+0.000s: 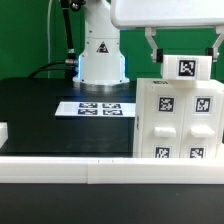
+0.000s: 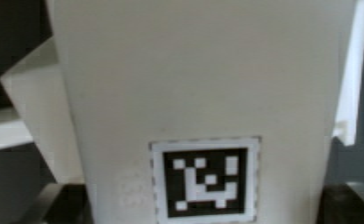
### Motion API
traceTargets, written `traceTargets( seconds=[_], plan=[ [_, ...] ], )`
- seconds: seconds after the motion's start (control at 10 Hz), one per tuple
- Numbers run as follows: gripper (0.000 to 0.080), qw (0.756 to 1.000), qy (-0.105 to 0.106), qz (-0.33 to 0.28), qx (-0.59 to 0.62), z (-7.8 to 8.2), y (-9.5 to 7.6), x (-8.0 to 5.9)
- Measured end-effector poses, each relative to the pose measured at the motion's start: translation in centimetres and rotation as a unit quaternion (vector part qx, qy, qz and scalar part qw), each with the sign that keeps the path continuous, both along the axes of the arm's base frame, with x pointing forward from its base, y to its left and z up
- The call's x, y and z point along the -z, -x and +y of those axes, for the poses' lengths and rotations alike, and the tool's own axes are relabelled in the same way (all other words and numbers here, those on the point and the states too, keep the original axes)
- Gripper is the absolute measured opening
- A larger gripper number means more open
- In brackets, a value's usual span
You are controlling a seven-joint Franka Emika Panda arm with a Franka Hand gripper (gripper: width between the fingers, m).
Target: Assemble cabinet
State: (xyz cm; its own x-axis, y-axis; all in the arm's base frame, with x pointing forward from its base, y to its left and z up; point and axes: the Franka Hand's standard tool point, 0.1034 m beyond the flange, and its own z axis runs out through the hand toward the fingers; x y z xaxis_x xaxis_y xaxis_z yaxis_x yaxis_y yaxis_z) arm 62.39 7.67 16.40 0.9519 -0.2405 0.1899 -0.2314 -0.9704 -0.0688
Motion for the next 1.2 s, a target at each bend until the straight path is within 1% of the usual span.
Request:
traceTargets(
  seconds=[0.1, 0.2, 0.3, 0.4, 0.5, 0.6, 0.7, 0.8, 1.0, 1.2],
  plan=[
    [0.0560, 1.000, -0.003, 0.000, 0.011, 0.03, 0.01, 0.01],
    [0.0560, 0.998, -0.016, 0.002, 0.057, 0.18, 0.03, 0.03],
    [0.0560, 0.997, -0.022, 0.002, 0.075, 0.19, 0.05, 0.06],
    [0.0560, 0.987, -0.051, -0.006, 0.152, -0.10, 0.14, 0.17],
    [0.0560, 0.974, -0.068, -0.008, 0.214, 0.04, 0.25, 0.09],
    [0.0560, 0.962, -0.079, -0.007, 0.262, 0.18, 0.22, 0.03],
    [0.0560, 0.948, -0.093, -0.004, 0.306, -0.05, 0.29, 0.13],
    [0.0560, 0.939, -0.100, -0.005, 0.330, -0.20, 0.29, 0.19],
    [0.0560, 0.903, -0.125, 0.000, 0.411, -0.51, 0.29, 0.24],
    [0.0560, 0.866, -0.142, 0.005, 0.480, -0.52, 0.31, 0.19]
  ],
)
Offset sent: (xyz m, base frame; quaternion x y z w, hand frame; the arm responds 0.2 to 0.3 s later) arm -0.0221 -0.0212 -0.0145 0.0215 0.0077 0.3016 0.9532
